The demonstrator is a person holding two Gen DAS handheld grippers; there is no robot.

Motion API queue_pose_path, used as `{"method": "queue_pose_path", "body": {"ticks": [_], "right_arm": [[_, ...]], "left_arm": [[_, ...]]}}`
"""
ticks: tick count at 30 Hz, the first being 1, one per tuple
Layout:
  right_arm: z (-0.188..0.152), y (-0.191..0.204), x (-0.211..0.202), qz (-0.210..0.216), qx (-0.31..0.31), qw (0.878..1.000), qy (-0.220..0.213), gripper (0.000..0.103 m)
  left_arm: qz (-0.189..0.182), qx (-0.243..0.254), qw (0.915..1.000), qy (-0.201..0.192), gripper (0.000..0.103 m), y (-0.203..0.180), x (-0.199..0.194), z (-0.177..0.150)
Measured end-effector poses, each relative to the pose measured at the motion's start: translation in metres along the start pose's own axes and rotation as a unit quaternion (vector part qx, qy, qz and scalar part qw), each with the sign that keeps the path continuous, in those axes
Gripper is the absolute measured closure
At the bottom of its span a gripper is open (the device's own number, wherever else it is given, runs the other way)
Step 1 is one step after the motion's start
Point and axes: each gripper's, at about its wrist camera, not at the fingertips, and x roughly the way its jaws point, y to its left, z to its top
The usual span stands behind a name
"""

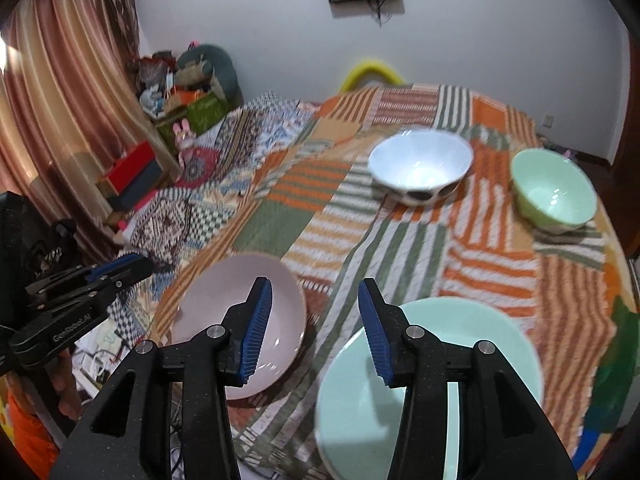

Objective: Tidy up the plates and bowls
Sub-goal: 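Lower the pinkish-beige bowl onto the bedspread and open both grippers, then raise both open grippers and move them to the white dotted bowl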

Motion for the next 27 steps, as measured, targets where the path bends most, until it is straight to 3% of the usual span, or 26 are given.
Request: {"method": "queue_pose_path", "body": {"ticks": [1,4,11,13,18,27], "right_arm": [[0.001,-0.002,-0.004,-0.002,0.001,1.000,-0.007,0.061],[0.008,-0.013,-0.023,-0.012,0.007,0.999,-0.034,0.061],[0.024,-0.039,-0.052,-0.035,0.027,0.996,-0.082,0.061],[0.029,-0.046,-0.057,-0.041,0.032,0.994,-0.094,0.061],[0.040,-0.063,-0.059,-0.055,0.044,0.991,-0.110,0.060],[0.058,-0.091,-0.031,-0.069,0.063,0.990,-0.101,0.060]], "left_arm": [[-0.001,0.003,0.9999,-0.011,0.050,-0.005,-0.004,0.004],[-0.009,0.010,0.9991,-0.040,0.037,-0.019,-0.015,0.017],[-0.028,0.022,0.9979,-0.054,0.027,-0.050,-0.012,0.045],[-0.035,0.022,0.9975,-0.057,0.017,-0.055,-0.008,0.053],[-0.048,0.024,0.9966,-0.062,0.014,-0.068,0.008,0.075],[-0.070,0.038,0.9964,-0.030,0.008,-0.087,0.070,0.112]]}}
